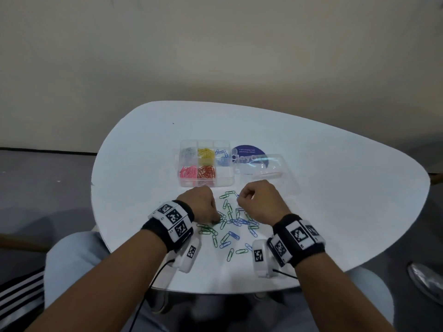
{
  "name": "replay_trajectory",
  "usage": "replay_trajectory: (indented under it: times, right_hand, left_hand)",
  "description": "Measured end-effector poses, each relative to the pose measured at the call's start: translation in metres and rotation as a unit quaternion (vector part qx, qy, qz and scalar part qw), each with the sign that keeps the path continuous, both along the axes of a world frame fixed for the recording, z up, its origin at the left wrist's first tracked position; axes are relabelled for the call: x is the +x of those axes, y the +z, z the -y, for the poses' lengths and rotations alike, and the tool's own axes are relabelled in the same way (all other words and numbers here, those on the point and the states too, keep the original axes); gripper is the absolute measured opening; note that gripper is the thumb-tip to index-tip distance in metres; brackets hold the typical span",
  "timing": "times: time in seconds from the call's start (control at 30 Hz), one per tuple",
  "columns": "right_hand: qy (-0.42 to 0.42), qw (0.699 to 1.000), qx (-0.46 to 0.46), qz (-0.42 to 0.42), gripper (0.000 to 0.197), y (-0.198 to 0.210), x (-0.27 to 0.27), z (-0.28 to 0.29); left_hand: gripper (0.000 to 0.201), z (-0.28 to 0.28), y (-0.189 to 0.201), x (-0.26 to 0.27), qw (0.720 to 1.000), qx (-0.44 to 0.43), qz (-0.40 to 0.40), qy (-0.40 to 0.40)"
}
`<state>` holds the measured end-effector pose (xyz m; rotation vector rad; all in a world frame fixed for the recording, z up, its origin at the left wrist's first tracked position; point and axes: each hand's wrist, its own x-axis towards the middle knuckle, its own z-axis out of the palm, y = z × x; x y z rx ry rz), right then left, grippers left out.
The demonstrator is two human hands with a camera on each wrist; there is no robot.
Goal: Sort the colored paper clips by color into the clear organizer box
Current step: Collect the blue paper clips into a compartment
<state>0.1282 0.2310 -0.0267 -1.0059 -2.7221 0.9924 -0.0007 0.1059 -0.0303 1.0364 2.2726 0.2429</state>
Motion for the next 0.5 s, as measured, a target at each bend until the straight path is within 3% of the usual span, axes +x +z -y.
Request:
replay_trajectory:
  times: [0.13,0.27,0.37,0.5]
  right_hand:
    - [-0.043,0.991,-0.074,-0.101,0.008,0.007,0.009,0.003]
    - [-0.043,0.981,-0.139,-0.132,0.008,0.013,0.008,0.014]
    - [-0.035,0.973,-0.180,-0.141,0.009,0.018,0.007,0.021]
    - [0.004,0.972,-0.193,-0.137,0.008,0.026,0.000,0.034]
  left_hand:
    - [0.020,0.003,-0.002,-0.002,0.999,0.044,0.015,0.012]
    - [0.012,0.012,0.007,-0.004,0.973,0.164,0.131,0.092]
    - [0.017,0.021,0.013,-0.004,0.899,0.248,0.312,0.184]
    - [0.016,0.023,0.013,0.004,0.795,0.251,0.473,0.285]
